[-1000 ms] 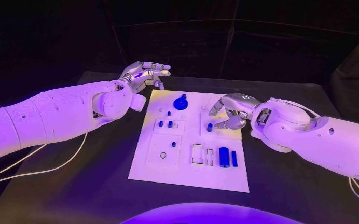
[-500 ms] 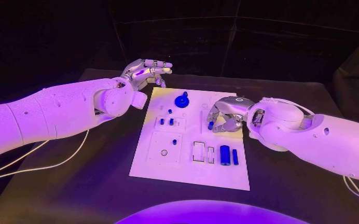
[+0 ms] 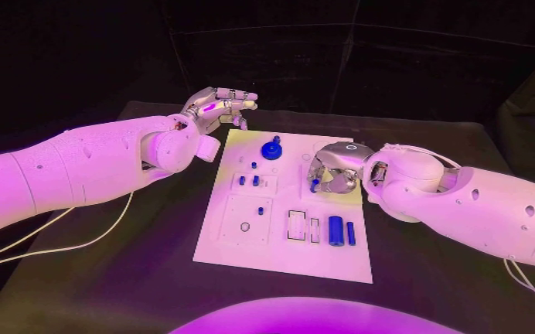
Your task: Assemble the parts on the task board
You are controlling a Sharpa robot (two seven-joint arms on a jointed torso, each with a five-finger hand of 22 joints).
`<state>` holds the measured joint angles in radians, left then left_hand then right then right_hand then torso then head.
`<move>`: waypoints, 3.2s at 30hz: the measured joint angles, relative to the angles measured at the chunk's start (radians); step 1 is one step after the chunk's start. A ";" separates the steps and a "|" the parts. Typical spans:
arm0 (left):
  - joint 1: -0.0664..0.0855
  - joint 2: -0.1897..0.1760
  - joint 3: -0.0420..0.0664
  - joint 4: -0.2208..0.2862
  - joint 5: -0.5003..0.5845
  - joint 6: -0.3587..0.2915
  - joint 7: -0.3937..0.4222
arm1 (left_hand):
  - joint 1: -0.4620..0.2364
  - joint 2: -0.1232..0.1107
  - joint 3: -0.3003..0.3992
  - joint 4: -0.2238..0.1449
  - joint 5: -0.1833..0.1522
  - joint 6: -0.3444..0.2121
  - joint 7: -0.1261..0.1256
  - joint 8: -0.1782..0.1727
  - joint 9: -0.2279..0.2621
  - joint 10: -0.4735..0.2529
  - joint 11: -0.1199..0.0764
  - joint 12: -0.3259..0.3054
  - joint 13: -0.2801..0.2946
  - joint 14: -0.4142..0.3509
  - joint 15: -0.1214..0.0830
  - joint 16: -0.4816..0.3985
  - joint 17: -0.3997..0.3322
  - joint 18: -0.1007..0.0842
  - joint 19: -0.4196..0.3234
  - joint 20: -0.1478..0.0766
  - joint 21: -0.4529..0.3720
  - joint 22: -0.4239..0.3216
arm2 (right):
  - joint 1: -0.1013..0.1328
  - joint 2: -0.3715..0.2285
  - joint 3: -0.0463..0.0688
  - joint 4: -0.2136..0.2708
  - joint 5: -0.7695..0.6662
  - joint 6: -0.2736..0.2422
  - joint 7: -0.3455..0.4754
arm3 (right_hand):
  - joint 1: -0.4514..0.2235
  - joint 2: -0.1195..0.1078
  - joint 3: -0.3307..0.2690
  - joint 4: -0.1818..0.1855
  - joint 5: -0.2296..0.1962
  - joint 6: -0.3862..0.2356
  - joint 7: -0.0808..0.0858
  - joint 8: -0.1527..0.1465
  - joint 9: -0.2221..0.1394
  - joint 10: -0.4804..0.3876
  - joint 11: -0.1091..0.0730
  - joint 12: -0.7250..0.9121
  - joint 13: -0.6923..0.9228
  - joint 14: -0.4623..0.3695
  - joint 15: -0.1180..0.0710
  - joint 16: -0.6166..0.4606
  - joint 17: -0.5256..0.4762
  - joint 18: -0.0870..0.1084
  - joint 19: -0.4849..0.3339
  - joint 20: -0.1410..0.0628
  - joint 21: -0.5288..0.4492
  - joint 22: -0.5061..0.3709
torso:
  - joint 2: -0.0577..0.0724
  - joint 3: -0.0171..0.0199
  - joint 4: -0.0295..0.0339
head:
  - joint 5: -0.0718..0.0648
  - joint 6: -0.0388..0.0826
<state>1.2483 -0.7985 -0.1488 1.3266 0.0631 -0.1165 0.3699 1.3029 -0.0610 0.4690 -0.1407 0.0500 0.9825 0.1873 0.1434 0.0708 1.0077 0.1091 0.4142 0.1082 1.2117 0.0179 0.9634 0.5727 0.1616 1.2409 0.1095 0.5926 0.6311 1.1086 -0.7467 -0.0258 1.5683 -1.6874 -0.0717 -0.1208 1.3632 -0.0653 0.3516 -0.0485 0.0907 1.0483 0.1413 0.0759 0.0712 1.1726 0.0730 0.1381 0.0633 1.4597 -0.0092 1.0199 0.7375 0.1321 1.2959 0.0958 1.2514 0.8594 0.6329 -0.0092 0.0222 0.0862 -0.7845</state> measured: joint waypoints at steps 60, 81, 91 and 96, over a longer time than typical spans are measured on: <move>0.000 0.008 0.000 -0.009 -0.026 0.000 -0.023 | 0.000 0.000 -0.003 -0.003 0.000 -0.004 0.004 0.000 0.000 -0.007 0.000 0.004 0.000 -0.004 0.004 0.000 -0.003 0.000 0.000 0.000 0.000 0.001 | -0.055 0.172 0.004 0.082 0.065 -0.180 0.063 | 0.003 -0.005 0.111 -0.027 0.009 0.066 -0.004 0.004 -0.002 0.065 -0.012 -0.036 0.001 0.007 -0.007 0.057 0.056 0.000 0.021 -0.014 0.036 0.062 | 0.001 -0.0027 0.0039 | 0.039 -0.009; 0.001 0.018 0.000 -0.012 -0.027 0.001 -0.022 | 0.000 0.000 -0.003 -0.003 0.000 -0.004 0.004 0.000 0.000 -0.007 0.000 0.004 0.000 -0.004 0.004 0.000 -0.003 0.000 0.000 0.000 0.000 0.000 | -0.107 0.254 0.001 0.008 0.048 -0.104 0.094 | -0.001 -0.010 0.114 -0.026 0.012 0.069 -0.001 -0.003 -0.003 0.065 -0.012 -0.039 0.001 0.007 -0.007 0.057 0.058 0.000 0.021 -0.014 0.041 0.064 | 0.001 -0.0030 0.0051 | 0.053 -0.027; 0.001 0.018 0.000 -0.012 -0.028 0.002 -0.022 | 0.000 0.000 -0.003 -0.003 0.000 -0.004 0.004 0.000 0.000 -0.007 0.000 0.004 0.000 -0.004 0.004 0.000 -0.003 0.000 0.000 0.000 0.000 0.000 | -0.110 0.261 0.000 -0.007 0.021 -0.077 0.084 | -0.007 -0.015 0.117 -0.023 0.012 0.069 -0.001 -0.004 -0.004 0.069 -0.008 -0.039 0.001 0.007 -0.007 0.057 0.058 0.000 0.021 -0.014 0.041 0.065 | 0.000 -0.0025 0.0040 | 0.052 -0.028; 0.001 0.018 0.000 -0.012 -0.028 0.002 -0.022 | 0.000 0.000 -0.003 -0.003 0.000 -0.004 0.004 0.000 0.000 -0.007 0.000 0.004 0.000 -0.004 0.004 0.000 -0.004 0.000 0.000 0.000 0.000 0.000 | -0.111 0.265 0.000 -0.011 0.005 -0.068 0.078 | -0.009 -0.018 0.117 -0.023 0.012 0.069 -0.001 -0.004 -0.004 0.069 -0.008 -0.043 0.002 0.007 -0.007 0.057 0.057 0.000 0.021 -0.014 0.041 0.065 | 0.000 -0.0025 0.0040 | 0.050 -0.027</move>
<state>1.2490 -0.7809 -0.1486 1.3141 0.0353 -0.1147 0.3477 1.3030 -0.0610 0.4664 -0.1434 0.0500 0.9789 0.1909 0.1434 0.0708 1.0005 0.1090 0.4181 0.1082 1.2081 0.0215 0.9634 0.5692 0.1612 1.2409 0.1095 0.5926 0.6314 0.9980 -0.4821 -0.0257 1.5572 -1.6820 -0.1396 -0.0429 1.3538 -0.0830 0.4688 -0.0716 0.1029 1.1175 0.1405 0.0720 0.0676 1.2415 0.0647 0.0950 0.0648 1.4668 -0.0163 1.0771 0.7950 0.1320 1.3172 0.0819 1.2920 0.9244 0.6329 -0.0117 0.0263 0.1359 -0.8116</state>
